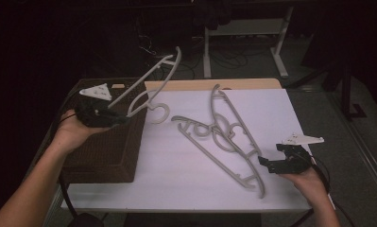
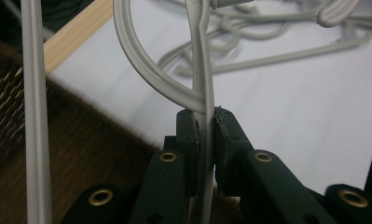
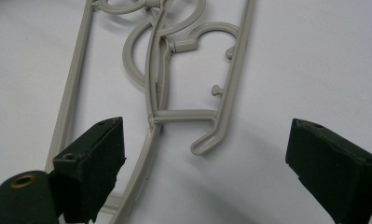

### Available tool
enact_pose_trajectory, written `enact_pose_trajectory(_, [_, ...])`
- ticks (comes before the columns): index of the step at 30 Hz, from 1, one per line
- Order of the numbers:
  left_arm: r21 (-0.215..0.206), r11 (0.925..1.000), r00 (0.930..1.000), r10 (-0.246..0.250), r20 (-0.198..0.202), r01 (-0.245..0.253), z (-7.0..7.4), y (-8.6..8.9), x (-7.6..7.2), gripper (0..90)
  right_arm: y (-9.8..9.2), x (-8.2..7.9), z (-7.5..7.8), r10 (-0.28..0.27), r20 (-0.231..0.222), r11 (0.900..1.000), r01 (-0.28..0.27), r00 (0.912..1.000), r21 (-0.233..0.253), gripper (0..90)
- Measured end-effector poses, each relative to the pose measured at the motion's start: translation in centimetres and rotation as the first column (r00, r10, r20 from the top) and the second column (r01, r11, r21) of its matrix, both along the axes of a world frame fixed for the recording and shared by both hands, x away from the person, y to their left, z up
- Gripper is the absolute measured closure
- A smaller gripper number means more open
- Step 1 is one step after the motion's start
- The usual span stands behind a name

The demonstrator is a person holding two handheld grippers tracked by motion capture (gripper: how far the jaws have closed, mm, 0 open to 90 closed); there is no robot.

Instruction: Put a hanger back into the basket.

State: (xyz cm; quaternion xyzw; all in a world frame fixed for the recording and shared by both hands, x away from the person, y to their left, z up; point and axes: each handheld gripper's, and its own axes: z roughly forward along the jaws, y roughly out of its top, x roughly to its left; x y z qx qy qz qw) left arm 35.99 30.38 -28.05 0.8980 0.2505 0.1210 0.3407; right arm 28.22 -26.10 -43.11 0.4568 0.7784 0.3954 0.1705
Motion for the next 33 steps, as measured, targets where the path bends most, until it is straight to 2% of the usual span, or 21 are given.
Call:
enact_pose_trajectory(7, [-0.018, 0.9984, 0.9981, 0.052, -0.034, -0.053, -1.3, 3.9, -0.5, 82.0, 0.1, 0.1, -0.1, -0.003, -0.004, 1.000, 0.003, 1.0000, -0.006, 11.4])
enact_pose_trajectory(10, [-0.032, 0.9969, 0.9961, 0.071, -0.053, -0.072, -2.1, 5.3, -0.6, 82.0, 0.1, 0.1, -0.1, -0.002, -0.005, 1.000, 0.002, 1.0000, -0.007, 11.4])
enact_pose_trajectory(15, [-0.031, 0.9947, 0.9923, 0.096, -0.079, -0.098, -3.2, 7.2, -0.7, 81.9, 0.1, 0.1, -0.1, -0.002, -0.005, 1.000, 0.002, 1.0000, -0.012, 11.6])
enact_pose_trajectory(19, [-0.024, 0.9935, 0.9889, 0.108, -0.102, -0.111, -4.0, 8.2, -0.8, 81.9, 0.2, 0.1, -0.2, -0.003, -0.008, 1.000, 0.003, 1.0000, -0.017, 11.6])
enact_pose_trajectory(24, [-0.037, 0.9906, 0.9851, 0.127, -0.116, -0.132, -4.6, 9.3, -0.7, 81.8, 0.3, 0.1, -0.2, -0.004, -0.007, 1.000, 0.003, 1.0000, -0.020, 11.6])
enact_pose_trajectory(33, [-0.046, 0.9883, 0.9792, 0.137, -0.150, -0.145, -5.3, 10.1, -0.7, 81.7, 0.3, 0.1, -0.2, -0.005, -0.008, 1.000, 0.004, 1.0000, -0.021, 11.6])
